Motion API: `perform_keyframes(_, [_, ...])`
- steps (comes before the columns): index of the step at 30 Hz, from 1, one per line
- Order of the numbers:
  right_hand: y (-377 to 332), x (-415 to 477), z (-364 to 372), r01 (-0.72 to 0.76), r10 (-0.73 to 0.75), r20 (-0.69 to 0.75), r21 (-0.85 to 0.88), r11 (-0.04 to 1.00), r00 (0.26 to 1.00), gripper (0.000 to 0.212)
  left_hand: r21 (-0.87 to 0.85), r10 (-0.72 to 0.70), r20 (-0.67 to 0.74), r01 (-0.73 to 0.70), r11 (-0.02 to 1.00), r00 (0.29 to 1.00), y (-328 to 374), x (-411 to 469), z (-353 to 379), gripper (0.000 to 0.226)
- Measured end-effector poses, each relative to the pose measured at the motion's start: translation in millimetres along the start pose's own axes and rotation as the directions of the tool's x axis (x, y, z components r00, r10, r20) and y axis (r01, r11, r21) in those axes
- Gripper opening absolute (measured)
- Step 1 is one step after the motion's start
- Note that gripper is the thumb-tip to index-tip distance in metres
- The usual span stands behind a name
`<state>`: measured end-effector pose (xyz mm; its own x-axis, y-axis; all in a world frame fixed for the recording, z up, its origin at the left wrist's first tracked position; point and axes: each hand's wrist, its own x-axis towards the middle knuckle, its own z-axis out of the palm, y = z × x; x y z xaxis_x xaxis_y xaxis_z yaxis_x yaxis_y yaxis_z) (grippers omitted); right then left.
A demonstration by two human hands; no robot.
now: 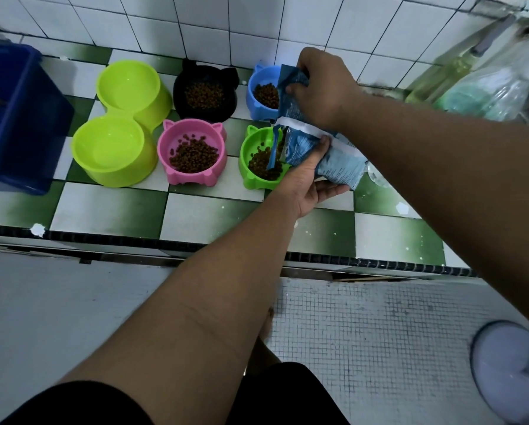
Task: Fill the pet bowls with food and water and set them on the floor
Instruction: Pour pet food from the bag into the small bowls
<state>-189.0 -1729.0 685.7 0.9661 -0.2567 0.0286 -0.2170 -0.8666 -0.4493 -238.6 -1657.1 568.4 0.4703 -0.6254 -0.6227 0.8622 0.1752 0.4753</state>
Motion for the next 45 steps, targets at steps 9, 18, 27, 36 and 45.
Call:
perform_keyframes(9, [10, -4, -8, -0.025, 0.025, -0.024, -0.006, 1.0, 0.999, 0.014, 0.053, -0.024, 0.026, 0.023, 0.998, 0.999, 0, 0, 5, 0.053])
perform_keyframes(18, [28, -38, -16, 0.044, -0.018, -0.147, 0.18, 0.983, 0.989, 0.016, 0.207, 0.021, -0.049, -0.01, 0.978, 0.999, 2, -8, 7, 0.056])
perform_keyframes(27, [52, -74, -29, -0.002, 0.095, -0.26, 0.337, 0.942, 0.961, 0.012, 0.415, 0.103, -0.113, -0.047, 0.908, 0.988, 7, -24, 7, 0.057])
perform_keyframes(36, [64, -97, -20, 0.003, 0.256, -0.413, 0.532, 0.847, 0.874, 0.022, 0.545, 0.247, -0.039, -0.187, 0.817, 0.968, 32, -44, 4, 0.047])
perform_keyframes(45, [46, -90, -18, 0.061, 0.319, -0.453, 0.647, 0.76, 0.833, 0.008, 0.721, 0.523, -0.047, -0.334, 0.607, 0.851, 64, -65, -1, 0.022])
